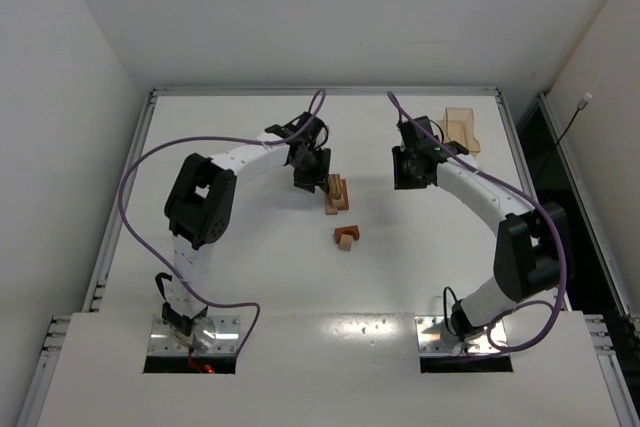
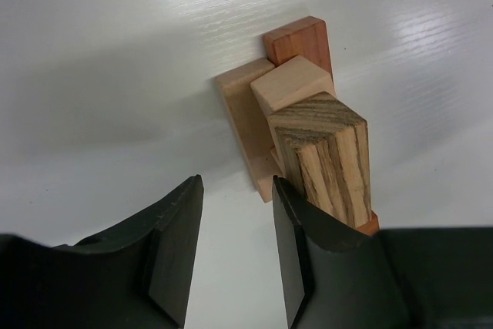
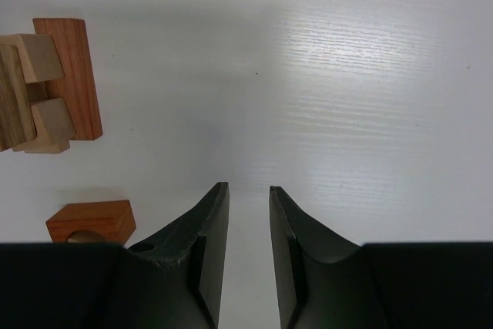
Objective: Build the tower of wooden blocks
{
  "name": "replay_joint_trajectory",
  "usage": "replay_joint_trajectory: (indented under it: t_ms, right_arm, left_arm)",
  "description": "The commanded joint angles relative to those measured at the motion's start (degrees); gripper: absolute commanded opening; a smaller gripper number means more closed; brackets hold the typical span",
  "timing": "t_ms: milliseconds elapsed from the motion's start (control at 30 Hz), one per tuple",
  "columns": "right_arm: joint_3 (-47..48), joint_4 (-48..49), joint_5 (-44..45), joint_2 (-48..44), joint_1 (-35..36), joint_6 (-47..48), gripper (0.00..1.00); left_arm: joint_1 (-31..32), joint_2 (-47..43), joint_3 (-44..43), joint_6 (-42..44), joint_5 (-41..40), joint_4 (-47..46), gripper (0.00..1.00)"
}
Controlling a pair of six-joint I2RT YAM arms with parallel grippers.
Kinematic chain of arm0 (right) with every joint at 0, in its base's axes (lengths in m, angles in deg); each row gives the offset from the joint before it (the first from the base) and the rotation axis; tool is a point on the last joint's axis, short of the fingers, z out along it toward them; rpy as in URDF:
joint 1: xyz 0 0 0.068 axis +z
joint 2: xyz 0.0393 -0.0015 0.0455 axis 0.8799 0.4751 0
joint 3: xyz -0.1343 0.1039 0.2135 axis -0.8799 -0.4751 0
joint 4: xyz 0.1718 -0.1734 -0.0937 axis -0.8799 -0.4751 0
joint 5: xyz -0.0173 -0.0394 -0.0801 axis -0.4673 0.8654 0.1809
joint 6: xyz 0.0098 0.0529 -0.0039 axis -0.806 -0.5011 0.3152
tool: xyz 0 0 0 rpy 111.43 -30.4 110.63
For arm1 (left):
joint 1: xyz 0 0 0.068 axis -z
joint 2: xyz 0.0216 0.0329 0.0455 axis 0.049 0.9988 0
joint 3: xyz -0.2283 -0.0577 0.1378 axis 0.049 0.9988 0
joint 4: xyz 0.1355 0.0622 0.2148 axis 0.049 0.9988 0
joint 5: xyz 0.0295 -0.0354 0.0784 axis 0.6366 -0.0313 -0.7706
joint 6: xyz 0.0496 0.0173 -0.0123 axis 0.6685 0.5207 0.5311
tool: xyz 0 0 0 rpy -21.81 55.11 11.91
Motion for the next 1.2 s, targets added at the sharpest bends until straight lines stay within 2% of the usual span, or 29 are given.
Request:
replay_joint_trajectory:
  t_ms: [0,600,933,1033,1100,1167]
  right_arm:
    - [0.02,1.91,1.00,-1.58,-0.15,0.16,0.25]
    - [0.02,2.44,0.47,-1.05,-0.15,0.16,0.25]
    - [-1.13,2.44,-0.06,-2.28,0.37,0.16,0.25]
    - [-1.65,2.44,-2.25,-2.81,0.37,0.76,0.25]
    - [-2.18,3.14,-7.49,-3.34,0.98,3.13,0.31]
    - [-2.18,4.98,-12.68,-3.95,2.21,5.59,0.32]
  left_arm:
    - [0.62,0.53,-2.58,-0.11,0.90,-0.68,0.38]
    - [0.62,0.45,-2.59,-0.11,0.90,-0.68,0.38]
    - [0.62,-9.04,6.11,-2.30,-8.15,-0.68,0.38]
    - [0.62,-11.85,7.61,-2.30,-9.73,-0.68,0.38]
    - [0.09,-13.18,8.14,-1.78,-11.57,-0.15,0.38]
    - [-1.66,-15.36,9.37,-1.78,-12.19,-0.15,0.48]
